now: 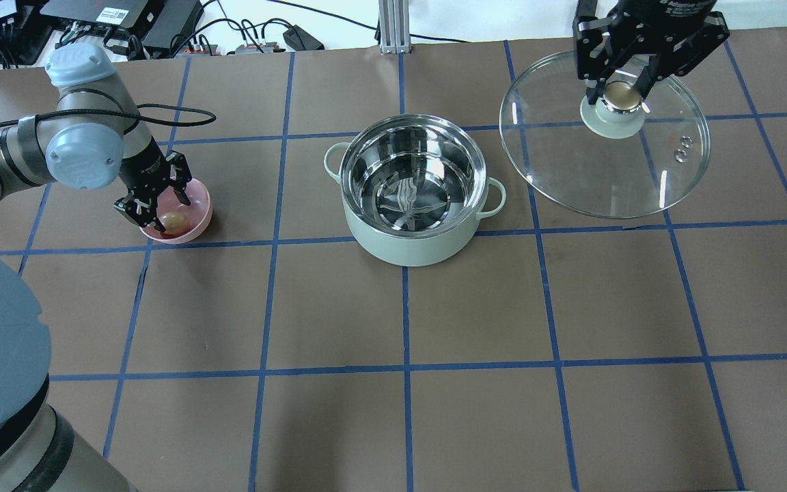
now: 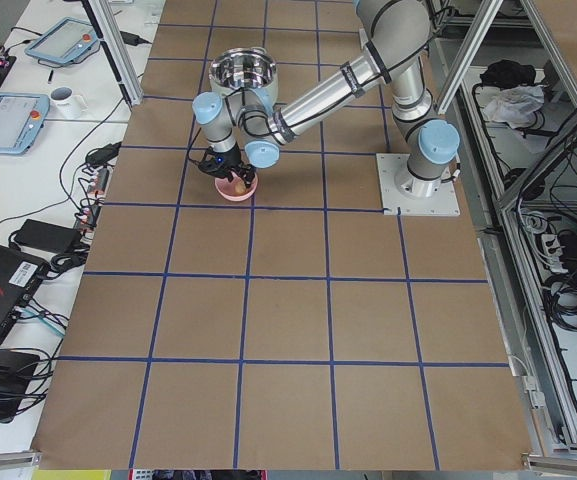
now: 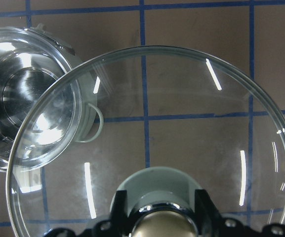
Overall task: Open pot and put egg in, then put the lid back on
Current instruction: 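Close the left gripper on the brown egg and lift it from the bowl, then carry the egg with the left gripper over the open pot and lower it, then release the egg into the pot and raise the left gripper away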
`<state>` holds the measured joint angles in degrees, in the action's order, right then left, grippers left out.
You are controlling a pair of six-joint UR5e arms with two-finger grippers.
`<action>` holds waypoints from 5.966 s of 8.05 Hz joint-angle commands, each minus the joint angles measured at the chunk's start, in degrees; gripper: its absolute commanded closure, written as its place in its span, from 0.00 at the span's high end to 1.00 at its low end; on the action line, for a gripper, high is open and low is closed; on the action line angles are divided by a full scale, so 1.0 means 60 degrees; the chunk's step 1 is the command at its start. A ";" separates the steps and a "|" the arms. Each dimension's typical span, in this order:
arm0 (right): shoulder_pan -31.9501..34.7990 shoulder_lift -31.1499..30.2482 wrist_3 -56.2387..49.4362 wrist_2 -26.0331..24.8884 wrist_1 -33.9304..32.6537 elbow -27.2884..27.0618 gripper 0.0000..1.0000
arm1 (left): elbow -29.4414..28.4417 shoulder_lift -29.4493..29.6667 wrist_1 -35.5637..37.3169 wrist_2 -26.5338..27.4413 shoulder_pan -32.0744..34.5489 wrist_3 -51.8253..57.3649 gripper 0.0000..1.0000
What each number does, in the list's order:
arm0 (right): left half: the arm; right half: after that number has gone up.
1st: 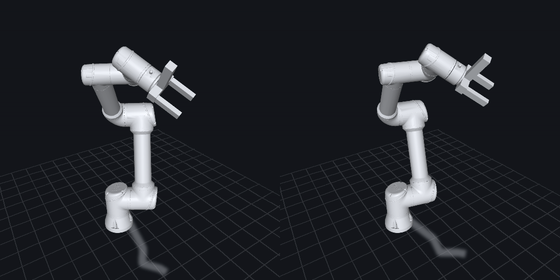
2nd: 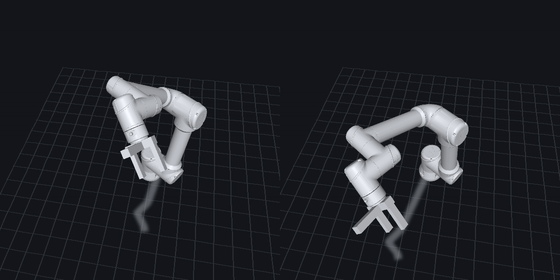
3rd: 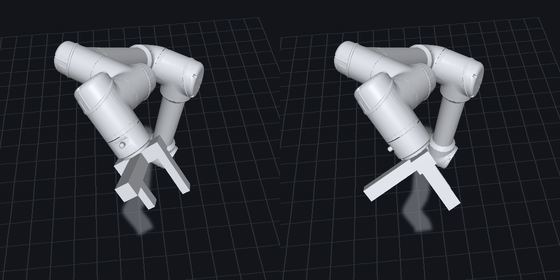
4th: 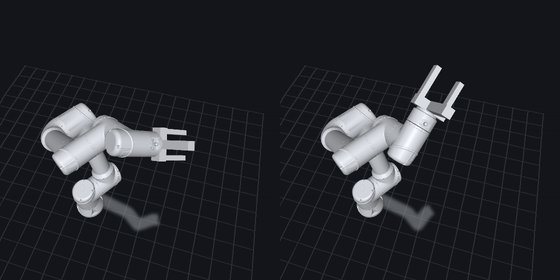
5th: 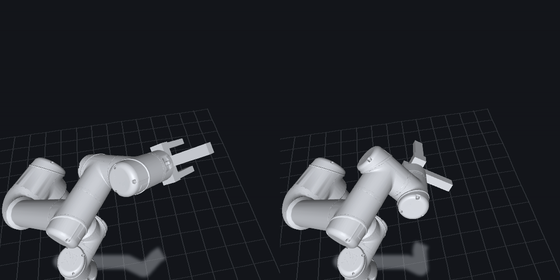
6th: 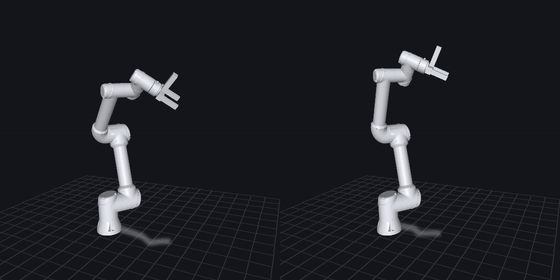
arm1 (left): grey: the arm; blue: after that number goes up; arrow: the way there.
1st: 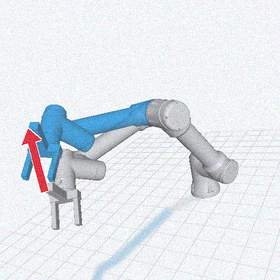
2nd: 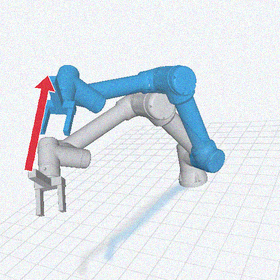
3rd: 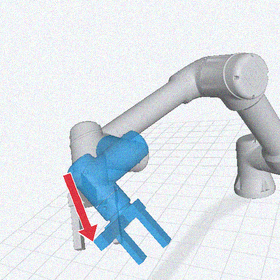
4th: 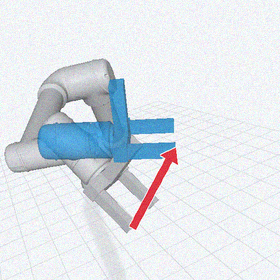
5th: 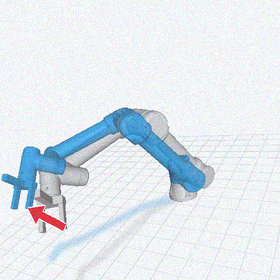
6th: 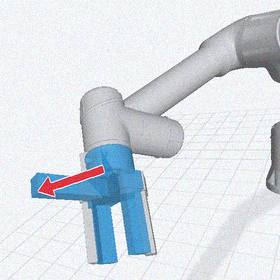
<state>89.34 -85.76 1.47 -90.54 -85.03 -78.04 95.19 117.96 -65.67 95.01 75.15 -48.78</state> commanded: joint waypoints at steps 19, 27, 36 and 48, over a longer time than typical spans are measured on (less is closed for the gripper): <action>-0.0226 -0.0354 -0.0436 -0.0042 0.0080 -0.0441 0.41 | -0.0132 -0.1595 -0.0085 -0.0160 0.0364 -0.0933 0.00; -0.0212 -0.0354 -0.0436 -0.0042 0.0094 -0.0441 0.41 | -0.0308 -0.2303 0.0515 -0.0160 0.5314 -0.4760 0.00; -0.0212 -0.0354 -0.0436 -0.0042 0.0094 -0.0441 0.41 | -0.0293 -0.0355 0.3049 -0.0966 0.6196 -0.4966 0.00; -0.0212 -0.0354 -0.0436 -0.0042 0.0094 -0.0441 0.41 | -0.0308 0.0322 0.3767 -0.1347 0.6196 -0.5171 0.73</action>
<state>88.07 -87.89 -1.14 -90.79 -84.46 -80.68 93.35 121.04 -43.15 86.99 112.32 -79.78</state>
